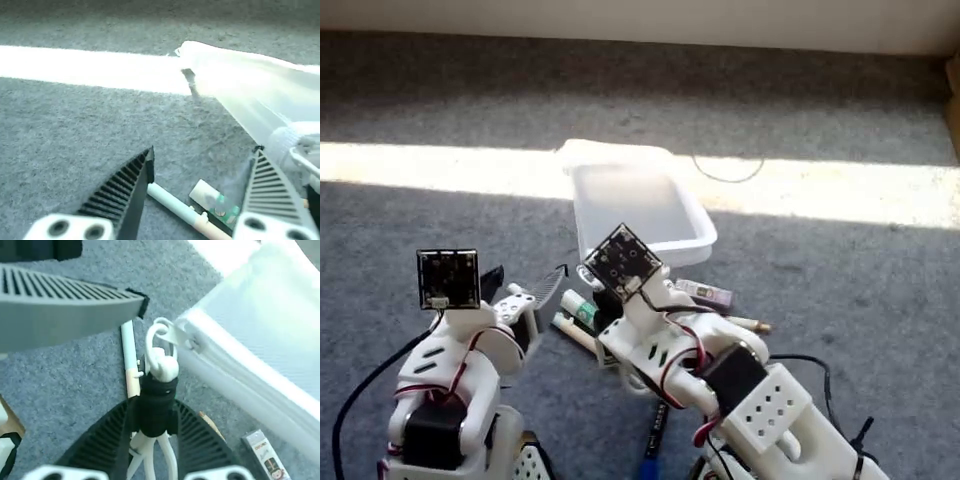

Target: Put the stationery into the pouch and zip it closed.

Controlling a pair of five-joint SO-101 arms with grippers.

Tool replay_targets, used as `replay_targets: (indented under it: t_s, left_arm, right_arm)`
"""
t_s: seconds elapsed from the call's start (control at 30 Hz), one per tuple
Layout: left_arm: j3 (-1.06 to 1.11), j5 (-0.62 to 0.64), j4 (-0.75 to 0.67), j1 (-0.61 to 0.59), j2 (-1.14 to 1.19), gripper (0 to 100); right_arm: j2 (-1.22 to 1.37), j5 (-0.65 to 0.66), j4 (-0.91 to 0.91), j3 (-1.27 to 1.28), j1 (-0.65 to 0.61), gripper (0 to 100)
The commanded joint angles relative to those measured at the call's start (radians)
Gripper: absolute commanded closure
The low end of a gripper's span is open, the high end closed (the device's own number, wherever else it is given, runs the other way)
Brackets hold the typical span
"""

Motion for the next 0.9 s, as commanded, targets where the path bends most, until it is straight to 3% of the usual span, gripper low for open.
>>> replay_targets:
  t_s: [0.0, 0.23, 0.87]
  left_arm:
    - [-0.077, 0.023, -0.014, 0.077, -0.004, 71]
    - [-0.087, 0.026, -0.020, 0.137, -0.004, 71]
    - [-0.156, 0.074, -0.020, 0.140, -0.004, 71]
  right_arm:
    - [-0.097, 0.095, 0.024, -0.007, 0.013, 99.3]
    - [-0.170, 0.144, 0.071, -0.005, 0.013, 99.3]
    - [-0.173, 0.146, 0.079, 0.033, 0.061, 99.4]
